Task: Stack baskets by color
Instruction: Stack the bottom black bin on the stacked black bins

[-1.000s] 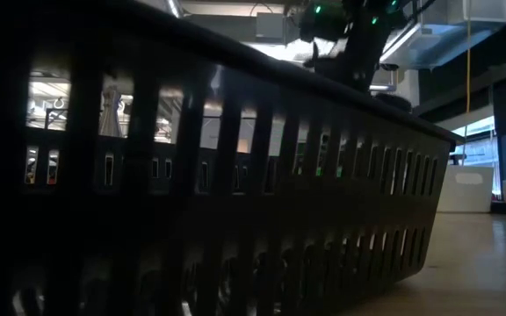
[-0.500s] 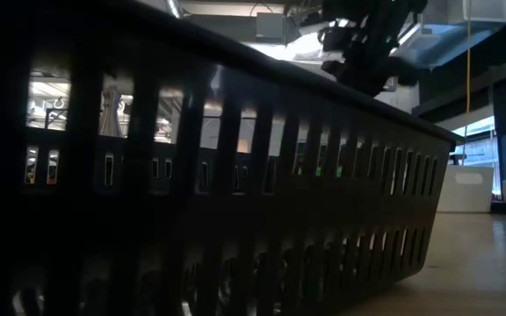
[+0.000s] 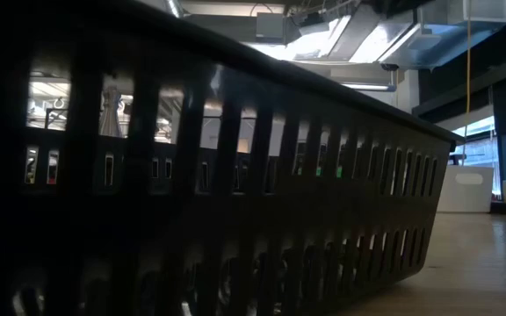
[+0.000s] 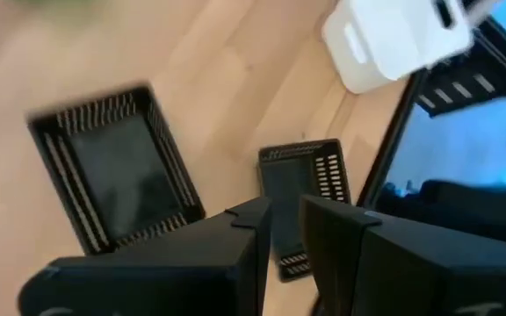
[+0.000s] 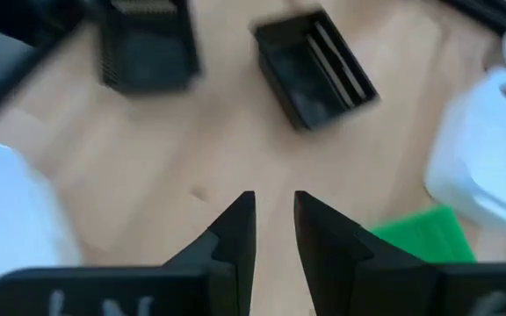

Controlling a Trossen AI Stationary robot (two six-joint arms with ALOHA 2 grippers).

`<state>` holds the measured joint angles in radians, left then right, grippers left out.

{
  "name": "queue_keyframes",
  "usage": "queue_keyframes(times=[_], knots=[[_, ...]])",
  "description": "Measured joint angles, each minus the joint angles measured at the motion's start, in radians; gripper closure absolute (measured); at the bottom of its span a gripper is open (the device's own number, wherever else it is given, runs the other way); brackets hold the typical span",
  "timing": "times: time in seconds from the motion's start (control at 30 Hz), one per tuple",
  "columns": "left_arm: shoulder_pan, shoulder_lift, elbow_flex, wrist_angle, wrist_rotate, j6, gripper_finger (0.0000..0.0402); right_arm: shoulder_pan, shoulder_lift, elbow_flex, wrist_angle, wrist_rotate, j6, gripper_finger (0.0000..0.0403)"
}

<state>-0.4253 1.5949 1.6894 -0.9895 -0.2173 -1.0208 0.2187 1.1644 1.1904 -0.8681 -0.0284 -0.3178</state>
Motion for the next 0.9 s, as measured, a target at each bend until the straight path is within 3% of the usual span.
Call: queue_keyframes(times=[0.27,0.53,0.9], knots=[[-0.067,0.122,0.0,0.005,0.003,-0.161,0.0345,0.204,-0.038,0.0,0.097,0.001,0.055,0.0321],[-0.1,0.248,0.0,0.013,0.02,-0.25,0.0345,0.305,-0.039,0.0,0.22,0.0,0.051,0.0321],[-0.102,0.384,-0.001,0.117,0.048,-0.135,0.0345,0.318,-0.039,0.0,0.245,0.001,0.05,0.0321]])
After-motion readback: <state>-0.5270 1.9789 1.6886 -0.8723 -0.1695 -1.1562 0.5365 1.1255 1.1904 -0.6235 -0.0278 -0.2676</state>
